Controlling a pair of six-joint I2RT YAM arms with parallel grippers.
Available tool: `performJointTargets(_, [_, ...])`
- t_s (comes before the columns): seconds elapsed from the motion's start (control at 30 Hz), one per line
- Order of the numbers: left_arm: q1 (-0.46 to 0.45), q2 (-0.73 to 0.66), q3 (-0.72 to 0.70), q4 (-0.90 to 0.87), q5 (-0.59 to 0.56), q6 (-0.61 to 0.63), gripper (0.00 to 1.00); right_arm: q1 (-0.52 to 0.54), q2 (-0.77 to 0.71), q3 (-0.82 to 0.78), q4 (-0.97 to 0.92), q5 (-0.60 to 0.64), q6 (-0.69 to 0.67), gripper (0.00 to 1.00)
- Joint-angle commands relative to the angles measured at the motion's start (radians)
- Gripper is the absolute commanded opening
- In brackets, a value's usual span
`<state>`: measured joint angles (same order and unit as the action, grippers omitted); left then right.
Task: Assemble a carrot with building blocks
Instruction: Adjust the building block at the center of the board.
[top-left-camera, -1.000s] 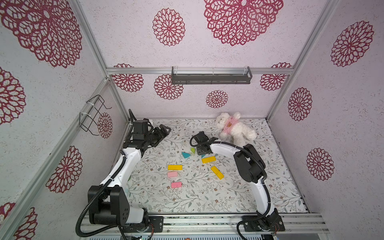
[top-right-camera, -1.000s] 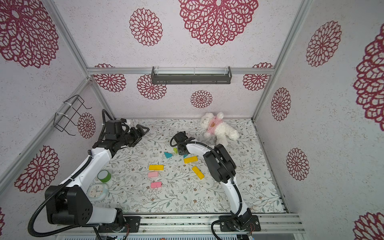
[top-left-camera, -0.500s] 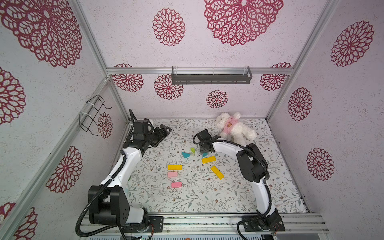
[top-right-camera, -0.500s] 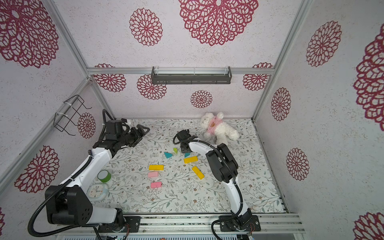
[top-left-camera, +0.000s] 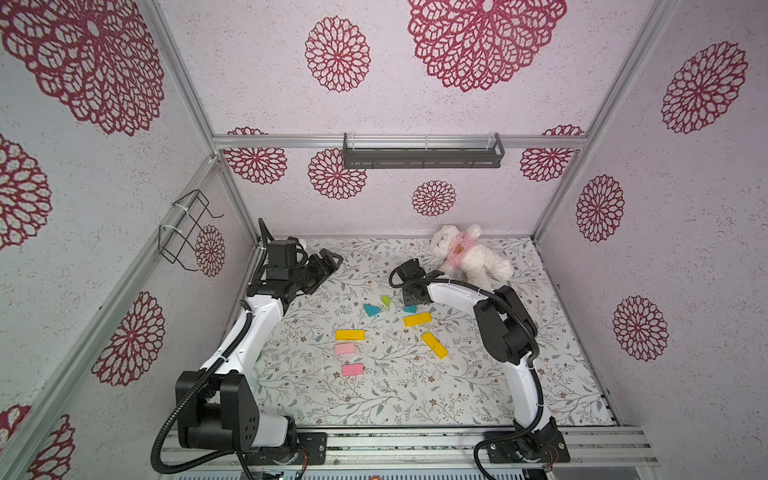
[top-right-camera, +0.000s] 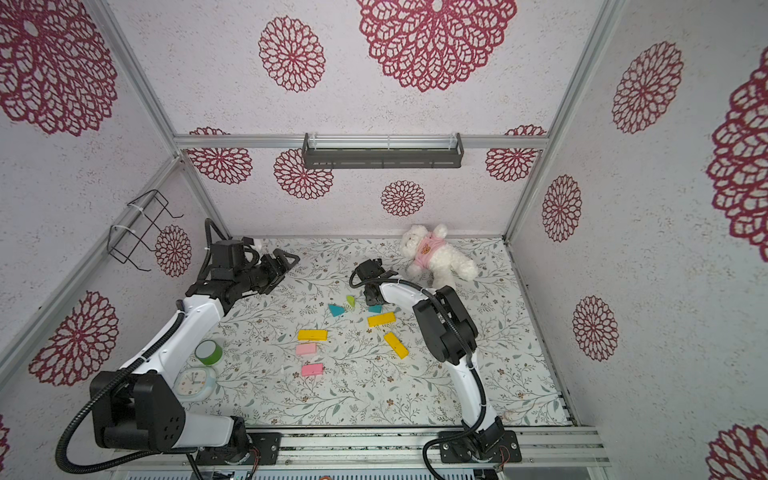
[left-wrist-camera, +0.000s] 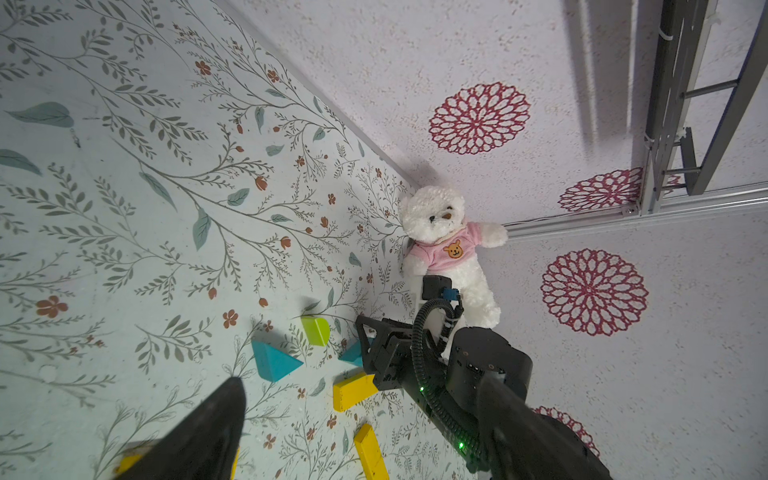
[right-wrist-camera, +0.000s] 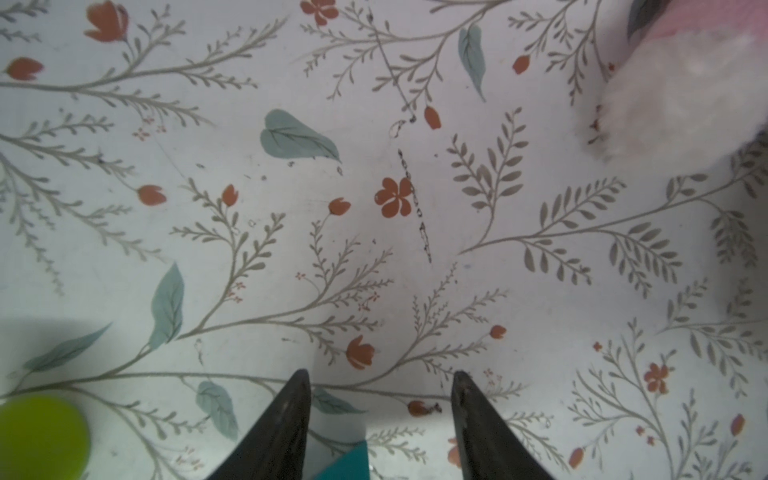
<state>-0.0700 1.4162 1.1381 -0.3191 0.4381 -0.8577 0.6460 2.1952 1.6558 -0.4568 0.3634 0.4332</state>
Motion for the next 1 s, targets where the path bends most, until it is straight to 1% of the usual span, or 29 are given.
performJointTargets(0.0, [-0.007, 0.003, 0.014, 0.016, 0.010, -0.007, 0.89, -0.001, -0.066, 0.062, -0.028, 0.010, -0.042, 0.57])
performJointTargets(0.1, [-0.007, 0.002, 0.013, 0.016, 0.008, -0.005, 0.89, 0.009, -0.088, 0.075, -0.023, -0.038, -0.087, 0.61])
performJointTargets(0.2, [-0.007, 0.007, 0.014, 0.015, 0.010, -0.005, 0.89, 0.034, -0.091, 0.084, -0.024, -0.100, -0.157, 0.69])
performJointTargets(0.3, [-0.006, 0.012, 0.014, 0.016, 0.012, -0.007, 0.89, 0.066, -0.073, 0.098, -0.012, -0.141, -0.224, 0.70])
performJointTargets(0.37, [-0.007, 0.014, 0.014, 0.016, 0.013, -0.009, 0.89, 0.076, -0.052, 0.139, -0.030, -0.194, -0.223, 0.69])
performJointTargets(0.5, [-0.007, 0.018, 0.014, 0.012, 0.007, -0.005, 0.89, 0.084, 0.007, 0.227, -0.053, -0.225, -0.145, 0.61])
performJointTargets(0.67, [-0.009, 0.017, 0.015, 0.010, 0.010, -0.004, 0.89, 0.097, 0.098, 0.325, -0.096, -0.242, -0.145, 0.53])
performJointTargets(0.77, [-0.008, 0.016, 0.015, 0.009, 0.008, -0.004, 0.89, 0.105, 0.120, 0.355, -0.102, -0.254, -0.164, 0.51])
performJointTargets(0.97, [-0.008, 0.016, 0.017, 0.009, 0.009, -0.001, 0.89, 0.106, 0.137, 0.365, -0.115, -0.241, -0.176, 0.50])
